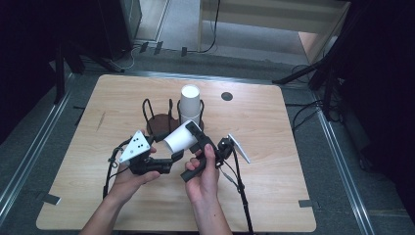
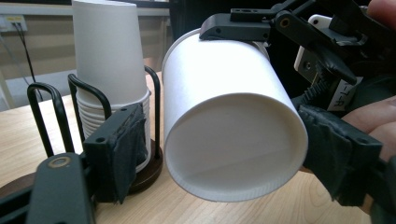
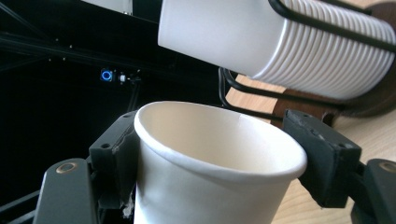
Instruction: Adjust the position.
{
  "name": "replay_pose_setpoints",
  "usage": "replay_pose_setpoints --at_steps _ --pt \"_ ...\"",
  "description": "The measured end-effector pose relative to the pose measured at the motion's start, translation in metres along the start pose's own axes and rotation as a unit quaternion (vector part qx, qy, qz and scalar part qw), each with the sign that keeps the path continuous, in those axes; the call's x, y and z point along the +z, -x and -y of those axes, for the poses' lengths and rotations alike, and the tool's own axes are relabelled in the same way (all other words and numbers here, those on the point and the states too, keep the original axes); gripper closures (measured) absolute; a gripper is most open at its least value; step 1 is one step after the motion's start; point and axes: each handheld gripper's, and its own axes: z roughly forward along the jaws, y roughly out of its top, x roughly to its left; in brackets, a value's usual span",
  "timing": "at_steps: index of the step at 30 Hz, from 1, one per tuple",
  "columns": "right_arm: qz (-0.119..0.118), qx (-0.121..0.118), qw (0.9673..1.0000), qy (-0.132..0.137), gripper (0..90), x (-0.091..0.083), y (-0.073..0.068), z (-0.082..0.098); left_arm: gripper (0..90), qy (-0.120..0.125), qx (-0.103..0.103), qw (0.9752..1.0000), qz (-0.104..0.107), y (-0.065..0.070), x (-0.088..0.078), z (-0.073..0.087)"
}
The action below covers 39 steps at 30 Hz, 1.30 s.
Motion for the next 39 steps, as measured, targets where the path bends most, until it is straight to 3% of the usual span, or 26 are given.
replay_pose_setpoints --at_steps 5,10,13,15,16,18,20,22,32,39 --pt "0.009 -0.036 0.9992 0.013 24.5 -0.002 -0.002 -0.001 17.2 0.001 -0.005 1.0000 0.000 -0.001 -0.001 0.000" --pt "0.021 -0.080 0.9962 0.026 24.7 -0.004 -0.004 -0.002 16.9 0.003 -0.012 0.9999 0.004 -0.002 -0.001 0.000" --pt "0.022 -0.091 0.9951 0.032 24.8 -0.005 -0.005 -0.003 17.0 0.001 -0.014 0.9999 0.005 -0.003 -0.001 0.000" --pt "0.031 -0.125 0.9906 0.047 24.8 -0.006 -0.007 -0.005 17.1 0.001 -0.013 0.9999 0.005 -0.003 -0.001 0.000" --pt "0.031 -0.125 0.9906 0.047 24.8 -0.006 -0.007 -0.005 17.1 0.001 -0.013 0.9999 0.005 -0.003 -0.001 0.000" --pt "0.040 -0.147 0.9868 0.054 24.8 -0.007 -0.008 -0.006 17.2 0.000 -0.013 0.9999 0.005 -0.003 -0.001 0.000" --pt "0.041 -0.152 0.9859 0.057 24.8 -0.006 -0.007 -0.006 17.2 0.000 -0.014 0.9999 0.005 -0.003 -0.001 0.000" --pt "0.047 -0.171 0.9821 0.064 24.9 -0.007 -0.007 -0.008 17.2 0.000 -0.015 0.9999 0.004 -0.003 -0.001 0.000" --pt "0.057 -0.217 0.9713 0.080 25.0 -0.007 -0.008 -0.008 17.3 -0.001 -0.016 0.9999 0.004 -0.004 -0.001 0.000" --pt "0.067 -0.267 0.9568 0.094 24.9 -0.007 -0.012 -0.008 17.4 0.001 -0.018 0.9998 0.004 -0.004 -0.001 0.000"
